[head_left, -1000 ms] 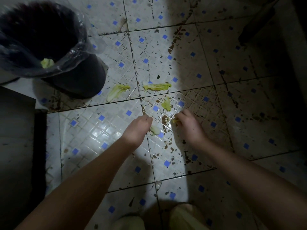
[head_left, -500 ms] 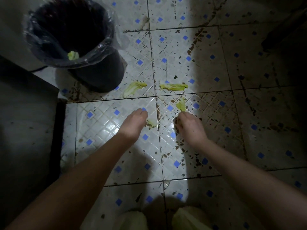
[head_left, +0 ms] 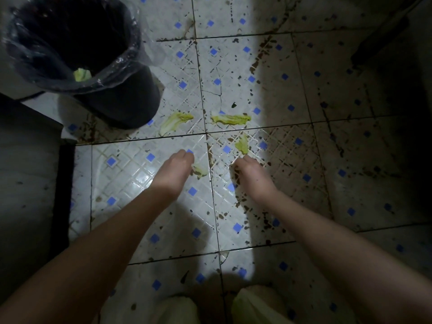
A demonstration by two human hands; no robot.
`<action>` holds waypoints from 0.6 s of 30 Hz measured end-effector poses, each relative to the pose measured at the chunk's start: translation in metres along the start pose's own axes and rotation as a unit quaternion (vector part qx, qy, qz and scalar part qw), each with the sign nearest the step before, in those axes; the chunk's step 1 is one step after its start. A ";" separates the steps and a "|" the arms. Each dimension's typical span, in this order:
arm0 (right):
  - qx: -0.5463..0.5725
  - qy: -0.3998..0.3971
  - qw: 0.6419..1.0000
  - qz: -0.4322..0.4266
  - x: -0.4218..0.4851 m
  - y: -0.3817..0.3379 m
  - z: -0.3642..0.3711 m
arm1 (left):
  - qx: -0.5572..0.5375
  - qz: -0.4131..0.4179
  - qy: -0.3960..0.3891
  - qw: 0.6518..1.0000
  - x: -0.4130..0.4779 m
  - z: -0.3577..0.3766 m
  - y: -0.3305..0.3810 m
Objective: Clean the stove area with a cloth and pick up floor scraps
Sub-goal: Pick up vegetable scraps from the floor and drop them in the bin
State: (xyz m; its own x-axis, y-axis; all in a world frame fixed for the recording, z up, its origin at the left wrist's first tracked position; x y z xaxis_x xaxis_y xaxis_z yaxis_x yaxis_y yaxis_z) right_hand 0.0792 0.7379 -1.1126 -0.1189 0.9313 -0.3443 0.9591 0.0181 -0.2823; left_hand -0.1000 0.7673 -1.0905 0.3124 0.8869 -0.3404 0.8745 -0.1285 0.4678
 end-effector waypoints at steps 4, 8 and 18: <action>0.036 0.044 0.998 0.032 0.011 0.006 -0.016 | -0.014 0.001 0.009 1.000 0.003 -0.004 0.002; 0.026 0.069 0.997 0.037 0.028 0.010 -0.027 | -0.021 -0.003 0.018 1.000 0.007 -0.011 0.002; -0.018 0.019 0.996 0.090 0.044 0.010 -0.014 | -0.049 -0.015 0.041 0.998 0.006 -0.022 -0.011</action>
State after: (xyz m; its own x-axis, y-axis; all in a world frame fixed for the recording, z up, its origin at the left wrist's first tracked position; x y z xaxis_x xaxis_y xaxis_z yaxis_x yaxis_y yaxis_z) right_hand 0.0870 0.7843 -1.1178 0.0644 0.9339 -0.3516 0.9729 -0.1371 -0.1860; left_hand -0.1154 0.7834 -1.0798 0.2528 0.9231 -0.2898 0.8412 -0.0617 0.5372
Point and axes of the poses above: each hand's wrist, its own x-axis towards the middle knuckle, its own z-axis out of the palm, y = z × x, the point moved 6 cm from there along x, towards the middle knuckle, and after that the axes turned 9 degrees about -x, right-handed, at the moved point
